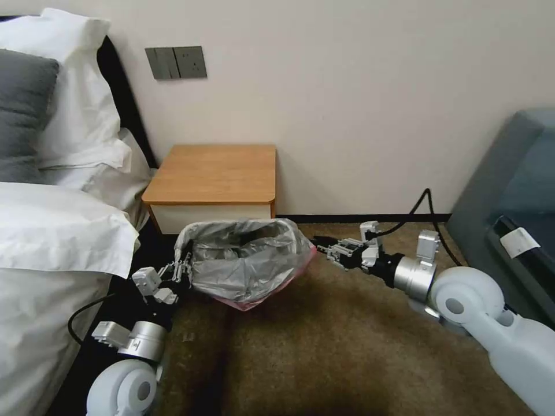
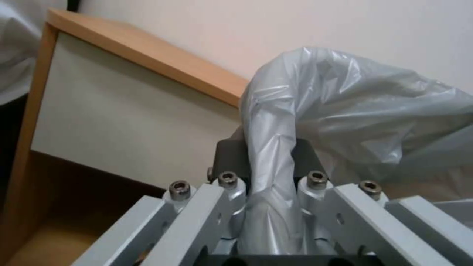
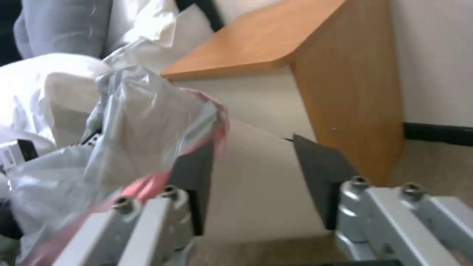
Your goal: Pick up the garbage bag from the table and place it over the trash can.
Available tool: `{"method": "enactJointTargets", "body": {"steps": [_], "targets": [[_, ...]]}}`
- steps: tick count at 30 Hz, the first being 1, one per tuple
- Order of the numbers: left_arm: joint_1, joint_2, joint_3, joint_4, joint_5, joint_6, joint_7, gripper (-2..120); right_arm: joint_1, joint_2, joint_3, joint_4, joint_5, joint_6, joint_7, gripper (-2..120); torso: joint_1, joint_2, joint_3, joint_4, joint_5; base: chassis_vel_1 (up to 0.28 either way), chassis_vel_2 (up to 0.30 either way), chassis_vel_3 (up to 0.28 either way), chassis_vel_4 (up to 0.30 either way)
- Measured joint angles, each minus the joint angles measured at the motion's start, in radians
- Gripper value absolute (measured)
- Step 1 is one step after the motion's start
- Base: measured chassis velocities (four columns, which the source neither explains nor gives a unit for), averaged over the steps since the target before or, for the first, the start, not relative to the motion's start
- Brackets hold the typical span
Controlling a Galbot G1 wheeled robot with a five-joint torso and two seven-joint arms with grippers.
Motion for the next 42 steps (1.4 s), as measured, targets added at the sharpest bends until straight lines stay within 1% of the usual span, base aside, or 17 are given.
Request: {"method": "enactJointTargets", "body": {"steps": [2,3,7,8,11,12,14,16,18,25,30,32,33,36,38,40,42], "targets": [[-0.004,0.000,-0.002,0.000,-0.002,0.003,-0.007,9,-0.064,0.005,0.044,0.032,0.035,0.025,0.028,59,0.000,0.000,0.000,0.0001,0.0000,0.000,0.000,0.000,0.000],[-0.004,0.000,-0.002,0.000,-0.002,0.003,-0.007,9,-0.064,0.005,0.044,0.032,0.035,0.025,0.028,59,0.000,0.000,0.000,0.0001,0.0000,0.000,0.000,0.000,0.000],[-0.010,-0.001,-0.011,0.000,-0.011,0.006,-0.015,9,-0.183,0.058,0.115,0.114,0.235,0.017,0.100,77,0.000,0.000,0.000,-0.0003,-0.0001,0.000,0.000,0.000,0.000],[-0.010,-0.001,-0.011,0.000,-0.011,0.006,-0.015,9,-0.183,0.058,0.115,0.114,0.235,0.017,0.100,77,0.000,0.000,0.000,-0.0003,-0.0001,0.000,0.000,0.000,0.000],[-0.011,-0.002,-0.014,0.000,-0.016,0.008,-0.018,9,-0.205,0.159,0.118,0.175,0.445,0.017,0.213,92,0.000,0.000,0.000,-0.0001,-0.0002,0.000,0.000,0.000,0.000],[-0.011,-0.002,-0.014,0.000,-0.016,0.008,-0.018,9,-0.205,0.159,0.118,0.175,0.445,0.017,0.213,92,0.000,0.000,0.000,-0.0001,-0.0002,0.000,0.000,0.000,0.000],[-0.011,-0.002,-0.015,-0.002,-0.020,0.009,-0.019,9,-0.203,0.218,0.098,0.190,0.512,0.024,0.254,98,0.000,0.000,0.000,0.0000,-0.0003,0.000,0.000,0.000,0.000],[-0.011,-0.002,-0.019,-0.007,-0.024,0.011,-0.019,9,-0.200,0.271,0.075,0.187,0.527,0.026,0.271,100,0.000,0.000,0.000,0.0001,0.0001,0.000,0.000,0.000,0.000],[-0.011,-0.001,-0.022,-0.009,-0.026,0.012,-0.019,9,-0.201,0.288,0.066,0.185,0.530,0.026,0.279,100,0.000,0.000,0.000,0.0001,-0.0001,0.000,0.000,0.000,0.000],[-0.010,-0.001,-0.030,-0.018,-0.031,0.013,-0.020,9,-0.217,0.357,0.039,0.171,0.528,0.026,0.303,100,0.000,0.000,0.000,0.0000,-0.0002,0.000,0.000,0.000,0.000],[-0.011,-0.003,-0.029,-0.018,-0.031,0.014,-0.020,9,-0.216,0.370,0.032,0.166,0.526,0.026,0.307,97,0.000,0.000,0.000,0.0000,-0.0001,0.000,0.000,0.000,0.000],[-0.011,-0.003,-0.027,-0.018,-0.029,0.014,-0.020,9,-0.215,0.373,0.030,0.165,0.523,0.026,0.307,91,0.000,0.000,0.000,0.0000,-0.0001,0.000,0.000,0.000,0.000],[-0.012,-0.003,-0.026,-0.018,-0.029,0.014,-0.020,9,-0.216,0.375,0.028,0.163,0.519,0.026,0.307,84,0.000,0.000,0.000,0.0000,-0.0001,0.000,0.000,0.000,0.000],[-0.013,-0.003,-0.025,-0.018,-0.029,0.015,-0.020,9,-0.215,0.378,0.024,0.159,0.512,0.026,0.307,77,0.000,0.000,0.000,-0.0001,0.0000,0.000,0.000,0.000,0.000],[-0.015,-0.002,-0.025,-0.018,-0.029,0.016,-0.020,9,-0.211,0.383,0.020,0.156,0.508,0.026,0.306,65,0.000,0.000,0.000,0.0000,0.0001,0.000,0.000,0.000,0.000],[-0.016,-0.001,-0.026,-0.018,-0.029,0.017,-0.020,9,-0.210,0.383,0.019,0.156,0.507,0.026,0.305,62,0.000,0.000,0.000,0.0000,0.0001,0.000,0.000,0.000,0.000],[-0.018,0.001,-0.027,-0.017,-0.029,0.018,-0.020,9,-0.209,0.383,0.018,0.156,0.506,0.026,0.305,52,0.000,0.000,0.000,0.0000,0.0001,0.000,0.000,0.000,0.000]]}}
